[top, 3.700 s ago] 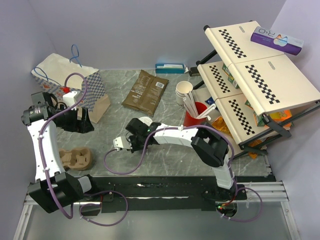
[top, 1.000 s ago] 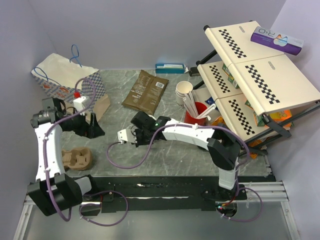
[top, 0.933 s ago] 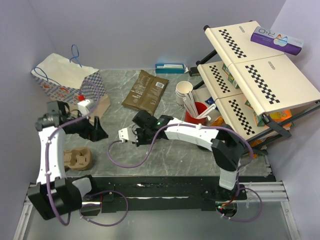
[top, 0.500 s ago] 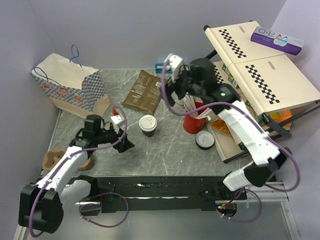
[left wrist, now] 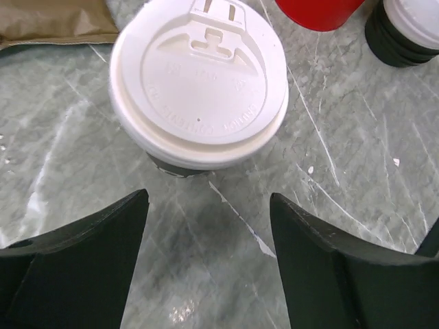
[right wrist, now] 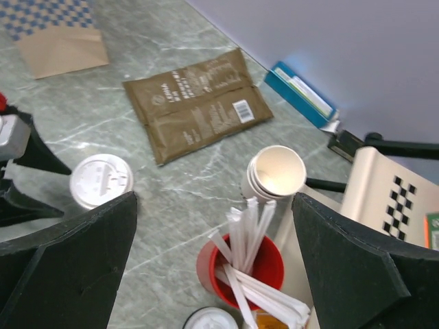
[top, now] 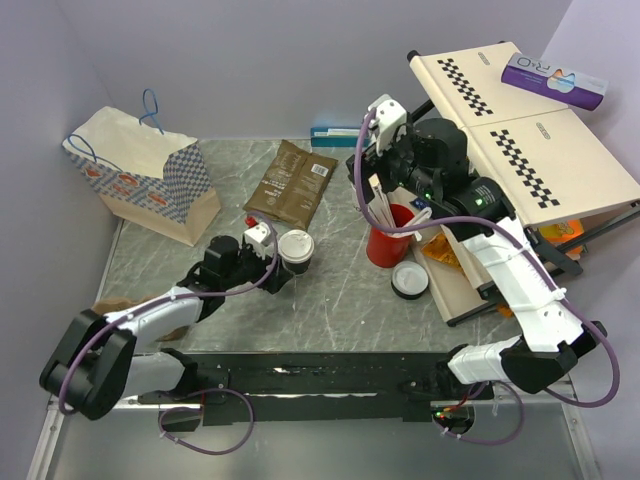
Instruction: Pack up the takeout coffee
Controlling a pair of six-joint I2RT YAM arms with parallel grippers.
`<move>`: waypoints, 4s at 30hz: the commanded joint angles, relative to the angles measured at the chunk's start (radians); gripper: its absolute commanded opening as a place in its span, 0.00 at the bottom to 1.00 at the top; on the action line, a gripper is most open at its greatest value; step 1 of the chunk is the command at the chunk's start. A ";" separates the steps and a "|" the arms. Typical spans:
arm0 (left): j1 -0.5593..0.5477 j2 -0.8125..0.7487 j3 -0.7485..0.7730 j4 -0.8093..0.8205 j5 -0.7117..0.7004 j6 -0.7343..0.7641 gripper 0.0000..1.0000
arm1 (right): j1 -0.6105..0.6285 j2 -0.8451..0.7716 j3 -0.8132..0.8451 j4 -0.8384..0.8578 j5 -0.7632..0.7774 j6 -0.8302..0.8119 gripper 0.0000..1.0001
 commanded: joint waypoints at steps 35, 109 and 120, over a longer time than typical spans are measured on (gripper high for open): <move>-0.082 0.621 0.331 0.388 -0.017 0.035 0.79 | -0.186 -0.051 0.013 -0.010 0.040 0.025 1.00; 1.119 0.073 0.620 -1.367 -0.201 0.492 0.63 | -0.060 0.165 0.179 -0.182 -0.360 0.067 0.99; 1.119 -0.005 0.632 -1.672 -0.026 1.474 0.71 | -0.060 0.173 0.154 -0.179 -0.398 0.083 0.99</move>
